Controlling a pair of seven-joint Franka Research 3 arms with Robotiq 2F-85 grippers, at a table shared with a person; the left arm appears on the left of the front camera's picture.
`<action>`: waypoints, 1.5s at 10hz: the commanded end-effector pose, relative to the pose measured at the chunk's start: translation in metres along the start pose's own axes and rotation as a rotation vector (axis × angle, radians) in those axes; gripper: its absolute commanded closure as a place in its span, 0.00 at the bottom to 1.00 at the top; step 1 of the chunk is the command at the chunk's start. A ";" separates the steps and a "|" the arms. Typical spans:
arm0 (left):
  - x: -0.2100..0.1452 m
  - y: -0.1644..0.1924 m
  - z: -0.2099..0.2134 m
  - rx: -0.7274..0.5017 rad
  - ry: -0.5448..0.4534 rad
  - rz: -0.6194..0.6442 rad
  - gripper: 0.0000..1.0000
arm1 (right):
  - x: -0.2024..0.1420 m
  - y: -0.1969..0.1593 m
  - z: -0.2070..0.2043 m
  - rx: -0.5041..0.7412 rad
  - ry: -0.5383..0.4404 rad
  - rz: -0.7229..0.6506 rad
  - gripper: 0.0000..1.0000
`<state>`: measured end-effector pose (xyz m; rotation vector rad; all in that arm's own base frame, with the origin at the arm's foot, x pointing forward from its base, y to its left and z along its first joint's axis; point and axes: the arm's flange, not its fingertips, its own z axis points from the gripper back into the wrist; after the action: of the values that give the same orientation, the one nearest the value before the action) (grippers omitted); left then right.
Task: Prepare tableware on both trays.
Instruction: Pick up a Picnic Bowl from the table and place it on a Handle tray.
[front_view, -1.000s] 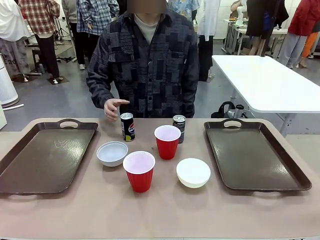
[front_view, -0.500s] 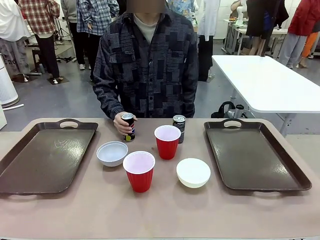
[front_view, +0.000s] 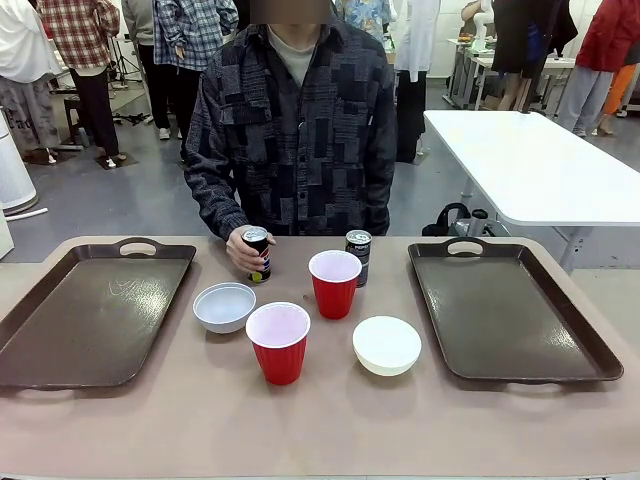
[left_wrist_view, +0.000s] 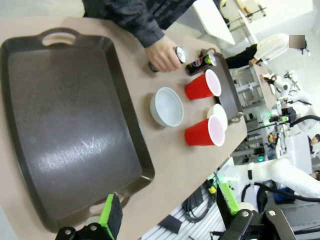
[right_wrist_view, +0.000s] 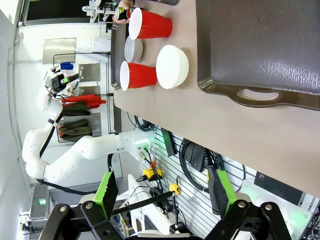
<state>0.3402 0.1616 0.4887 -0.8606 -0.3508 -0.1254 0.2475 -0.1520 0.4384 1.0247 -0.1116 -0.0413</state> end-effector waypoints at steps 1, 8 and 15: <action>0.000 0.000 0.000 -0.013 -0.002 -0.006 0.00 | 0.001 -0.001 0.000 0.012 0.000 0.000 0.00; 0.000 0.000 0.000 -0.013 -0.002 -0.006 0.00 | 0.010 0.099 -0.216 -0.640 0.242 0.044 0.00; 0.000 0.000 0.000 -0.013 -0.002 -0.006 0.00 | 0.004 0.121 -0.395 -1.015 0.091 0.219 0.00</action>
<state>0.3410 0.1606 0.4875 -0.8603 -0.3463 -0.1260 0.2903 0.2685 0.3494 0.0173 -0.0637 0.1896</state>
